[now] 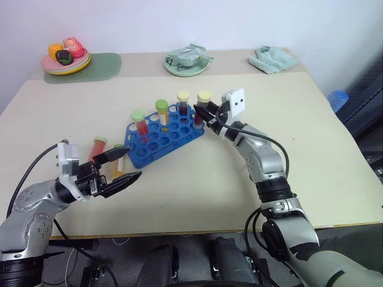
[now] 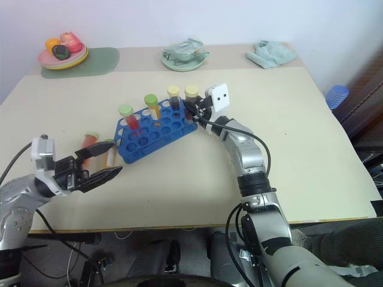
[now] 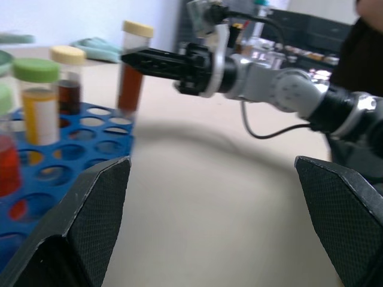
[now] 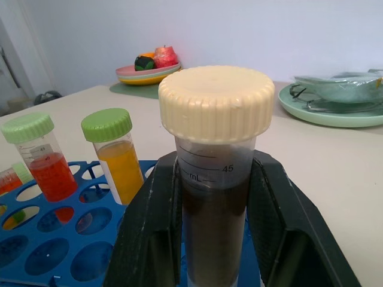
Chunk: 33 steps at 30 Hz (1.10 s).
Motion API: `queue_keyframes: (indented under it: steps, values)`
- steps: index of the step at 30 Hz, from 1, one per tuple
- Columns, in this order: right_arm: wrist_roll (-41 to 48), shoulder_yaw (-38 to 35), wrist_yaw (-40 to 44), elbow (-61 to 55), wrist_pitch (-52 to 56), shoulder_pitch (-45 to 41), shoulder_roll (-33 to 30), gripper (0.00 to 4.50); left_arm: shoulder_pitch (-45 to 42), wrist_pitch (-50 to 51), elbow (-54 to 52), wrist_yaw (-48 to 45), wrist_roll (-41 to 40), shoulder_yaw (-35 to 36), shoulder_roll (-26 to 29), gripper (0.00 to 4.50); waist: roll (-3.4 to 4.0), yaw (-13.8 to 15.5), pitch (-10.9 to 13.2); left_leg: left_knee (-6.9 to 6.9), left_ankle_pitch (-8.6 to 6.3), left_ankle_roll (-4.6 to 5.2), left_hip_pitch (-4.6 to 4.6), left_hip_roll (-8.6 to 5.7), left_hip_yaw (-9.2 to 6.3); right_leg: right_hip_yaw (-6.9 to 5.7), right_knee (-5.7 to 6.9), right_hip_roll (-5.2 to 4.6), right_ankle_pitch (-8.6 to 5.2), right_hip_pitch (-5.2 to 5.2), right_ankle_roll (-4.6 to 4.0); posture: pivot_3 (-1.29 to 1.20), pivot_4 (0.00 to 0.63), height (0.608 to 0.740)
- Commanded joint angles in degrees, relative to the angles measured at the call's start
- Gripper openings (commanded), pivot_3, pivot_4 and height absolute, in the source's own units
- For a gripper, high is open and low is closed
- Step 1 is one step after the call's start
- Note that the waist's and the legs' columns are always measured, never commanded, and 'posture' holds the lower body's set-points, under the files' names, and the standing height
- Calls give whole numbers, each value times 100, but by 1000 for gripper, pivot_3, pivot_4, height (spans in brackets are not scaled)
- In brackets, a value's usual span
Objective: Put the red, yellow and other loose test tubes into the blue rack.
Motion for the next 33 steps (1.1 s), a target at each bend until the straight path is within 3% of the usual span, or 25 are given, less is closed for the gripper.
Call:
queue_keyframes:
  steps: [1,21,33]
  values:
    - [-43,121,1,108,28,-35,102,1112,-67,-179,-16,97,105,21,-30,4500,0,-1,0,0,0,0,0,0,0,0,0,0,0,0,0,0,150,740]
    - [-196,268,16,170,-110,-7,375,1112,-36,-179,-29,101,74,25,-28,4500,0,-68,0,0,1,-1,1,0,0,0,3,0,0,0,0,0,150,740]
    - [-237,129,-29,500,-250,9,147,1112,-69,-190,12,90,93,-7,-37,4500,-4,-54,-2,0,1,-1,3,0,0,0,3,0,0,2,0,0,150,740]
